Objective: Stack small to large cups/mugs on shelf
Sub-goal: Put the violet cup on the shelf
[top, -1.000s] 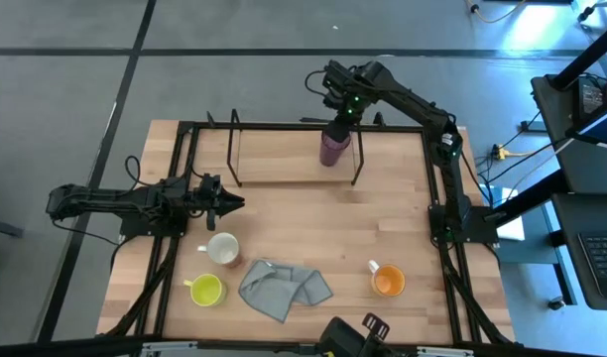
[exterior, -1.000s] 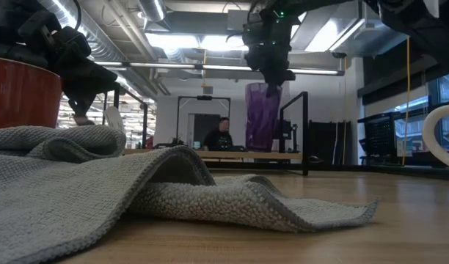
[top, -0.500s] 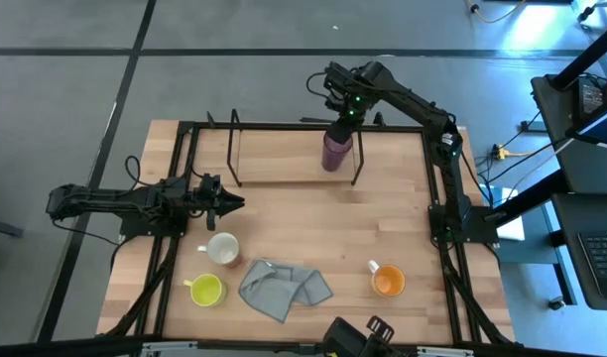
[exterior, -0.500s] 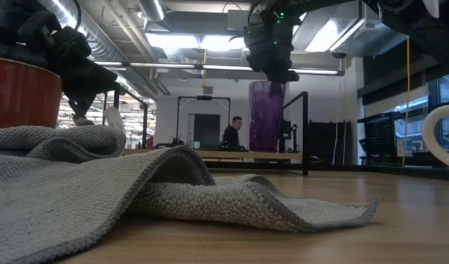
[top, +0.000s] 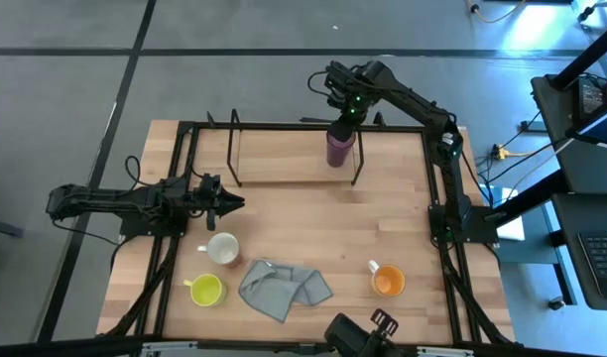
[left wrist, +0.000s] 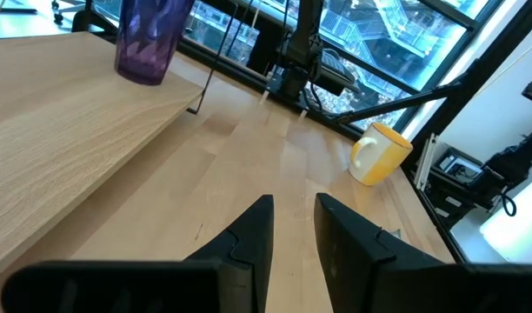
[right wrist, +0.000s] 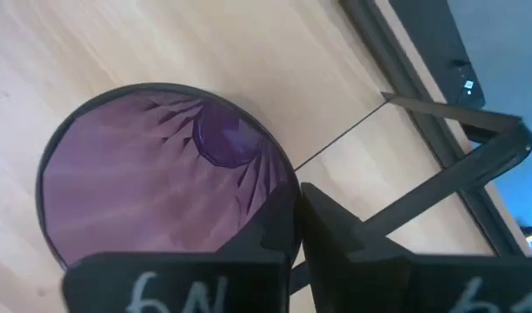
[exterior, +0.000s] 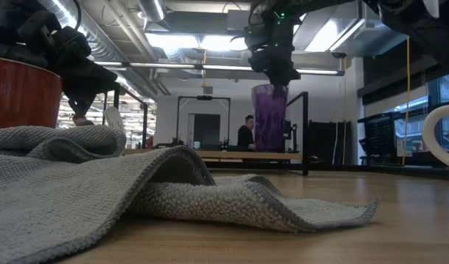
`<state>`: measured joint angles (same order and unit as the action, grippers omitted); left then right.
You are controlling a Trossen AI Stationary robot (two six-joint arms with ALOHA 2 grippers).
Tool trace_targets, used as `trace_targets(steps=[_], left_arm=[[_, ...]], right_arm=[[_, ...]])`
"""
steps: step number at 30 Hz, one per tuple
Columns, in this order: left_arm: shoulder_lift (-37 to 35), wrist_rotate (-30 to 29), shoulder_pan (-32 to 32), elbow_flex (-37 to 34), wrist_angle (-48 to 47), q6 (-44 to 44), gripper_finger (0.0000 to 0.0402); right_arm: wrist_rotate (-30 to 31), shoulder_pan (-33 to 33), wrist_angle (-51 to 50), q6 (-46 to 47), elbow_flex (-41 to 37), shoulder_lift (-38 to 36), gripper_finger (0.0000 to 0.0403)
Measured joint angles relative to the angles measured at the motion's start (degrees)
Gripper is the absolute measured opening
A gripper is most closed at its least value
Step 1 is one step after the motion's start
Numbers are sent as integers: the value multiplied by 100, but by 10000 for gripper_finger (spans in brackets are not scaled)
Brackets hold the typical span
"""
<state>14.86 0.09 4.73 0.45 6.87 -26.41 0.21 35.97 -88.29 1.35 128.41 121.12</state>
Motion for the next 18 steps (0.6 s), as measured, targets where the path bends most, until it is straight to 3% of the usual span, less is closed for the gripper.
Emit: trace_targets(steps=[18], left_arm=[[0,0,1,0,0,0,80]], right_arm=[[-59,41,166,8,76,13,104]])
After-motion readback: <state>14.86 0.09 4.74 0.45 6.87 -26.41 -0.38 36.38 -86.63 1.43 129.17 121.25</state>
